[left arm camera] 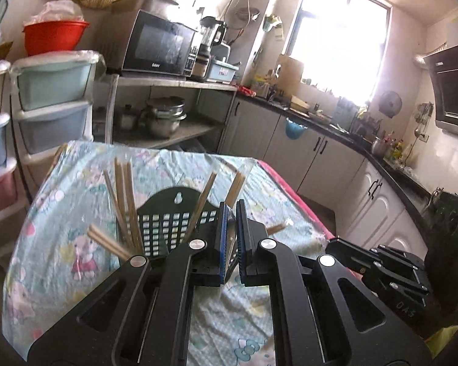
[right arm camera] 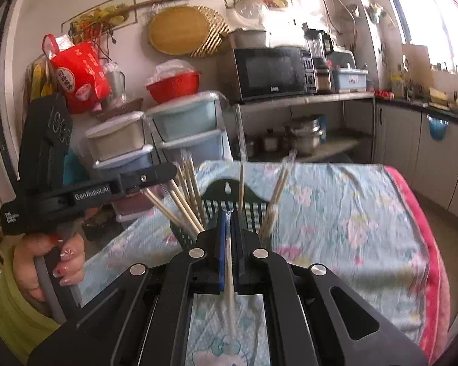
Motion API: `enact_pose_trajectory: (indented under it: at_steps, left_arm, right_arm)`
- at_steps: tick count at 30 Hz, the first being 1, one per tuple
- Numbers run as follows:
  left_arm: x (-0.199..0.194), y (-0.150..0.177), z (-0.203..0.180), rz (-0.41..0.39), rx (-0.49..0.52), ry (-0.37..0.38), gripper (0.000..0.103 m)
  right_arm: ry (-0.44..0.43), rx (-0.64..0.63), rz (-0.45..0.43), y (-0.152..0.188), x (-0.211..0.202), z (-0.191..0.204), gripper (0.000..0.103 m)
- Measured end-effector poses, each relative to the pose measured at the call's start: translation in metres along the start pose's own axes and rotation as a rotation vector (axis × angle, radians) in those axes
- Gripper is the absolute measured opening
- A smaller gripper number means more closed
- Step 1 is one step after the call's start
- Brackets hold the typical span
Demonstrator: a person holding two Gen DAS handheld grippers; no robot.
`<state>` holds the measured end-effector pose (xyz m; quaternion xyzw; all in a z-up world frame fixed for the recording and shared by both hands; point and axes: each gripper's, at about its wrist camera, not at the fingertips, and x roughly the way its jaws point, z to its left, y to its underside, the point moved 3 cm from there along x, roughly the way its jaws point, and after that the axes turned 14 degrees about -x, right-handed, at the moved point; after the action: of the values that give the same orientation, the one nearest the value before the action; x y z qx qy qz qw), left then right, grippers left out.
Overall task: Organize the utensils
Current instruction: 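Lift the held chopsticks with both tools and carry them above the caddy, then lower the chopsticks into the caddy and open both tools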
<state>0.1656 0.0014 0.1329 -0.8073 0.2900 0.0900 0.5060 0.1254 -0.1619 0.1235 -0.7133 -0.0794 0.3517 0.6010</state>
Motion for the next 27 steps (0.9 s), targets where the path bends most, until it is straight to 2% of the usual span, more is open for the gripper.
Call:
enact_pose_trajectory:
  at_steps: [8,17,27]
  left_arm:
    - [-0.006,-0.024,-0.018,-0.046,0.034,0.021,0.003]
    - [-0.009,-0.05,-0.029,-0.092,0.046,0.036,0.003]
    - [-0.011,-0.095,-0.026,-0.172,0.029,0.012,0.003]
  right_arm:
    - [0.028,-0.031,-0.082,-0.039,-0.005,-0.008,0.003]
    - [0.01,-0.047,-0.17,-0.082,-0.006,-0.012,0.003]
    - [0.015,-0.027,-0.217,-0.118,0.014,-0.025,0.003]
